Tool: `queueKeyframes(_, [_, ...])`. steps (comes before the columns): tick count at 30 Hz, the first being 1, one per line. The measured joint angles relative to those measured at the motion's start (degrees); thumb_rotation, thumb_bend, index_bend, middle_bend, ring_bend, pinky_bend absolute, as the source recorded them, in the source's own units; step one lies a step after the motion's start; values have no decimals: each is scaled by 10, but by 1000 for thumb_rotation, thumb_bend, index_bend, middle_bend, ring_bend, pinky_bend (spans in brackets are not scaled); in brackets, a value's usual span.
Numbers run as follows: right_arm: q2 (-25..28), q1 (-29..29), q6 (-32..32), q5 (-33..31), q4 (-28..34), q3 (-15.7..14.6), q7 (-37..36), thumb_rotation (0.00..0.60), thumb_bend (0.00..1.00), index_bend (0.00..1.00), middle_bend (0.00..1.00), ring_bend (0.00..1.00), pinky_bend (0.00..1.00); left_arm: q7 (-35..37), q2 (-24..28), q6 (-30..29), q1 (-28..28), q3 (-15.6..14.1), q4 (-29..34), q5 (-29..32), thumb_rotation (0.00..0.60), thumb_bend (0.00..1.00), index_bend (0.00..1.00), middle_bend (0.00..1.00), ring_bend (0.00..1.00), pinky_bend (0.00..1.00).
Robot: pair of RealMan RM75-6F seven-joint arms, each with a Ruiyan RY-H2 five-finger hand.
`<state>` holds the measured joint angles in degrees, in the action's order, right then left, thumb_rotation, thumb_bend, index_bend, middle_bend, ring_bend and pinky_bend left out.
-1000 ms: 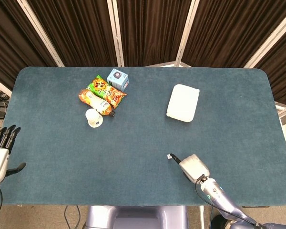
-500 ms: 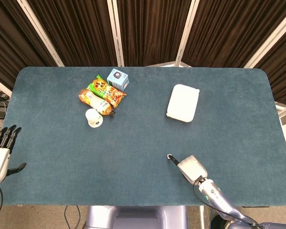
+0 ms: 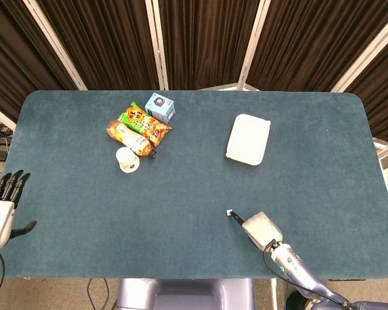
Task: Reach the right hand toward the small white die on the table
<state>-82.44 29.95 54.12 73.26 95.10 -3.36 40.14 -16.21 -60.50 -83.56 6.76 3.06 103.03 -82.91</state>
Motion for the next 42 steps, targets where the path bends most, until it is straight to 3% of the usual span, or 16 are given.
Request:
queueKeyframes(9, [7,-7,10,18,7,-16,-4,600,482,86,901,792,1000,0,0,0,0,-1,0,0,600,0,0,0,0,0])
queueKeyframes(20, [24,-26,52,103,21,-47,-32,600,468,87,901,790,977,-3,0,-3,-1,-3,3,-2,600,0,0,0,0,0])
queueKeyframes(21, [25,-28,58,112,21,-48,-38,600,458,88,894,777,927,-2,0,-3,-1,-3,3,-2,600,0,0,0,0,0])
queueKeyframes(24, [31,-34,89,151,20,-51,-66,600,384,89,795,666,657,0,1,-4,-2,-3,4,-3,600,0,0,0,0,0])
queueKeyframes(26, [38,-40,119,179,17,-52,-89,600,199,90,606,456,390,2,2,-4,-2,-3,4,-5,600,0,0,0,0,0])
queueKeyframes(28, [47,-47,154,204,14,-51,-111,600,15,55,225,110,88,4,3,-5,-2,-3,5,-7,600,0,0,0,0,0])
queueKeyframes(29, [52,-51,172,214,12,-51,-121,600,0,36,122,40,32,6,4,-7,-3,-4,6,-9,600,0,0,0,0,0])
queueKeyframes(30, [58,-55,190,223,11,-50,-133,600,0,10,21,0,0,8,5,-8,-3,-4,7,-11,600,0,0,0,0,0])
queueKeyframes(31, [69,-62,214,233,9,-49,-151,600,0,0,0,0,0,10,6,-9,-4,-5,7,-13,600,0,0,0,0,0])
queueKeyframes(37, [146,-103,293,236,14,-35,-196,600,0,0,0,0,0,19,12,-16,-7,-9,12,-27,600,0,0,0,0,0])
queueKeyframes(42, [161,-137,335,210,2,-17,-219,600,0,0,0,0,0,28,18,-26,-13,-12,16,-37,600,0,0,0,0,0])
